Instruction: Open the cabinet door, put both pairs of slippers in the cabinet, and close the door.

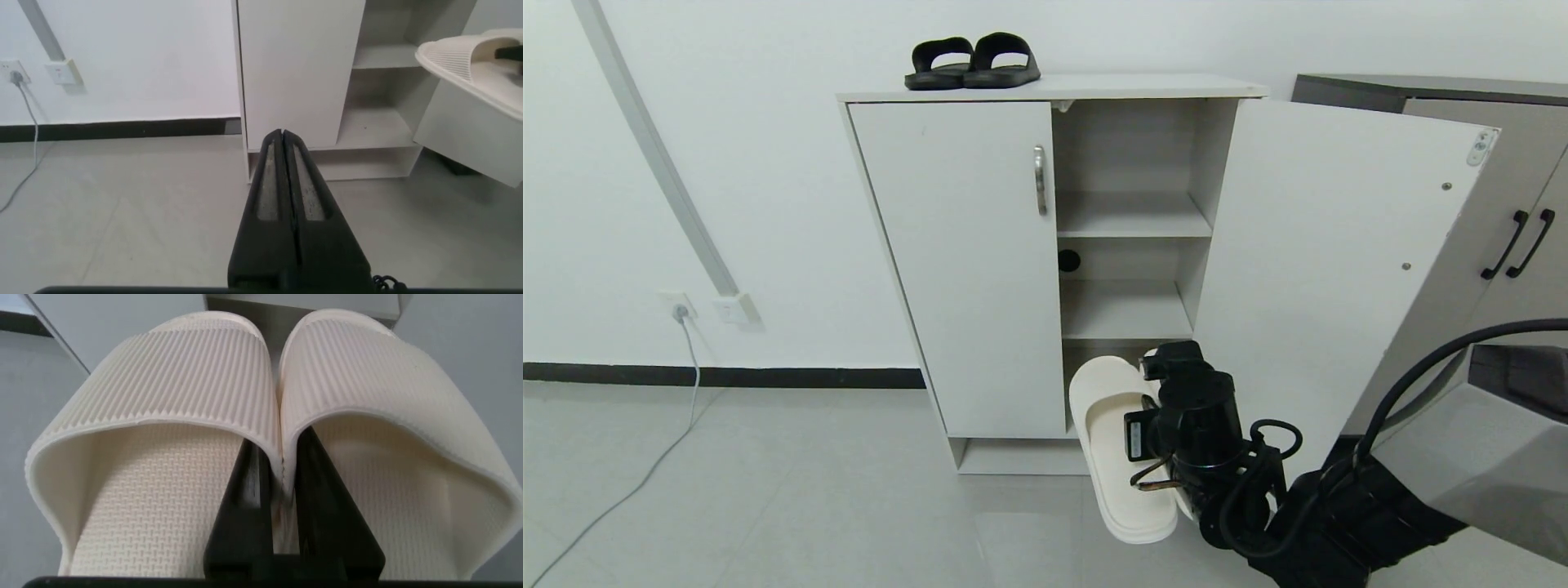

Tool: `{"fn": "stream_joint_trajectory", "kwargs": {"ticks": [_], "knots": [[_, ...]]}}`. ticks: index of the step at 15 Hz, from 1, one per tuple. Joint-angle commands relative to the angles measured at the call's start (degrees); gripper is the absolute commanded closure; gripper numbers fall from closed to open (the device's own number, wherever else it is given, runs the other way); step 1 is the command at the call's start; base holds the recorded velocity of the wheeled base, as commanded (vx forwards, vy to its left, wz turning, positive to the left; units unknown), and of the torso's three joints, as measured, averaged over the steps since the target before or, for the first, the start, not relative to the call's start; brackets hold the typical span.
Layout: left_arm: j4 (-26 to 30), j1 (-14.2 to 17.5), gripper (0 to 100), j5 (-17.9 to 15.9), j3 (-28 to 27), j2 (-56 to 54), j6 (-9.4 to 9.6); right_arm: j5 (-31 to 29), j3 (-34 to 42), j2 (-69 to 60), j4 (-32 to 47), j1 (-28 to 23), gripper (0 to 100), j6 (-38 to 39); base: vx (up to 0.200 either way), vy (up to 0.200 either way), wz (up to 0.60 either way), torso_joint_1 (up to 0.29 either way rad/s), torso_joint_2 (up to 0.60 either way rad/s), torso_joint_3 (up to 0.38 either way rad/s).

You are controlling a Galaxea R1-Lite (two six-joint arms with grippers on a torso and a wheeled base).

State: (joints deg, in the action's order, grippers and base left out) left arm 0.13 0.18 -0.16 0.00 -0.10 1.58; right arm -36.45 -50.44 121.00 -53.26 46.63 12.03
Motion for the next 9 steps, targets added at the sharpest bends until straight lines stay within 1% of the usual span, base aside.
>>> {"fn": "stream_joint_trajectory", "kwargs": {"ticks": [1, 4, 6, 7, 9], "knots": [[0.0, 0.0, 100, 0.3, 0.0, 0.1, -0.09, 0.0, 0.2, 0.0, -0.2, 0.1, 100, 0.0, 0.0, 0.0, 0.0, 0.0, 0.0, 0.0], [0.0, 0.0, 100, 0.4, 0.0, 0.1, -0.35, 0.0, -0.1, 0.4, -0.3, 0.5, 100, 0.0, 0.0, 0.0, 0.0, 0.0, 0.0, 0.0], [0.0, 0.0, 100, 0.2, 0.0, 0.1, -0.09, 0.1, 0.1, 1.1, -1.1, 0.8, 100, -0.2, 0.0, 0.0, 0.0, 0.002, 0.0, -0.127], [0.0, 0.0, 100, 0.2, 0.0, 0.1, -0.09, 0.1, 0.0, 1.6, -2.6, 1.0, 100, -0.4, 0.0, 0.0, 0.0, 0.007, 0.01, -0.183], [0.0, 0.0, 100, 0.2, 0.0, 0.1, -0.09, 0.2, -0.6, 2.5, -3.2, 1.0, 100, -0.4, 0.0, 0.0, 0.0, 0.002, 0.0, -0.186]]}}
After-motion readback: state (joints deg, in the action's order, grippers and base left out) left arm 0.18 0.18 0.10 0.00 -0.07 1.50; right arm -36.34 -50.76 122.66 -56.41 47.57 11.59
